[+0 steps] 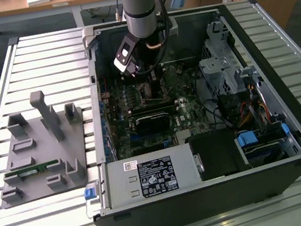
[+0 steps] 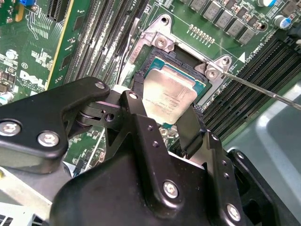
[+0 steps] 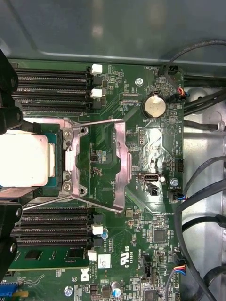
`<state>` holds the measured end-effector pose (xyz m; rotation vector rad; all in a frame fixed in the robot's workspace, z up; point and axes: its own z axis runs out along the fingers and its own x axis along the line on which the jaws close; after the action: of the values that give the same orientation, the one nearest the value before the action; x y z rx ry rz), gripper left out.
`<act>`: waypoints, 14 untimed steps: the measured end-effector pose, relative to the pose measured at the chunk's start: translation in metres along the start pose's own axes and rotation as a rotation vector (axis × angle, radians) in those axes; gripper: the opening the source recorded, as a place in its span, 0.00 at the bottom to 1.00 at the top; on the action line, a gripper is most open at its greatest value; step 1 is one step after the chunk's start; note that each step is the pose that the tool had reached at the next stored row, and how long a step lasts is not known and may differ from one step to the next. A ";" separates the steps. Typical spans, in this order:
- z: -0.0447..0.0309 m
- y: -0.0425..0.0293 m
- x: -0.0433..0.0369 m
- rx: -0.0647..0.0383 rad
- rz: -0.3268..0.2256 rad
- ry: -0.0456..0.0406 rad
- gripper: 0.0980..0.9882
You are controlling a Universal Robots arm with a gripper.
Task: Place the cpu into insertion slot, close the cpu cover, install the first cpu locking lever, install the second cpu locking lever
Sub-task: 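Place the cpu into insertion slot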
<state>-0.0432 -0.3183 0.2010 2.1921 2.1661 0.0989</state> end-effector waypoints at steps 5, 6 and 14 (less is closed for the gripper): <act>0.0025 -0.0003 0.0005 0.000 -0.001 -0.0060 0.48; 0.0030 -0.0003 0.0006 0.000 -0.001 -0.0073 0.48; 0.0054 -0.0006 0.0012 0.000 -0.001 -0.0135 0.48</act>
<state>-0.0433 -0.3170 0.1956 2.1849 2.1605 0.0837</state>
